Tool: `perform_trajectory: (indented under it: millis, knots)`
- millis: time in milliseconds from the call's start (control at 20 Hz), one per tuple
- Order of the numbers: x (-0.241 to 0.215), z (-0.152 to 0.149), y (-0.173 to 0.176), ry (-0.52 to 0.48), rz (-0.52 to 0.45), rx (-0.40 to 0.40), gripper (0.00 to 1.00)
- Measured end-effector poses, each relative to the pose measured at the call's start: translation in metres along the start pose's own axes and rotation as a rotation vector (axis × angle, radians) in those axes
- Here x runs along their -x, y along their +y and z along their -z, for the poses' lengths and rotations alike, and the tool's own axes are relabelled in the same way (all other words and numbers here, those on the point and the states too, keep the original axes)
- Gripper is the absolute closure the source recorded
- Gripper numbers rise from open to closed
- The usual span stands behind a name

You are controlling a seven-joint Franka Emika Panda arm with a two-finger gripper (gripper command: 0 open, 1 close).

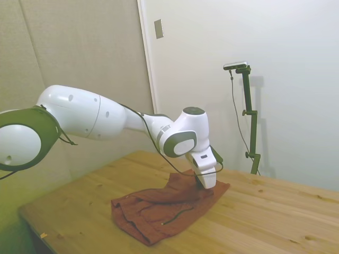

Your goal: Unfold the shorts

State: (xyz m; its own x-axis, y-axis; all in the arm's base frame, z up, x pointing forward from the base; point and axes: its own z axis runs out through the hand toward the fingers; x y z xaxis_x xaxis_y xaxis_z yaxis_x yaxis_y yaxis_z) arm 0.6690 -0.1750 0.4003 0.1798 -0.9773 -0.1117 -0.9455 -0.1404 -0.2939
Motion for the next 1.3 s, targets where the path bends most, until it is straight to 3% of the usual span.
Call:
perform_trajectory:
  millis: [500,800,1300]
  knots:
    - [0.11,0.012,-0.069,-0.06,0.135,-0.069,1.0]
    - [0.165,-0.007,-0.109,-0.095,0.183,-0.073,1.0]
    - [0.247,-0.039,-0.126,-0.142,0.281,-0.027,1.0]
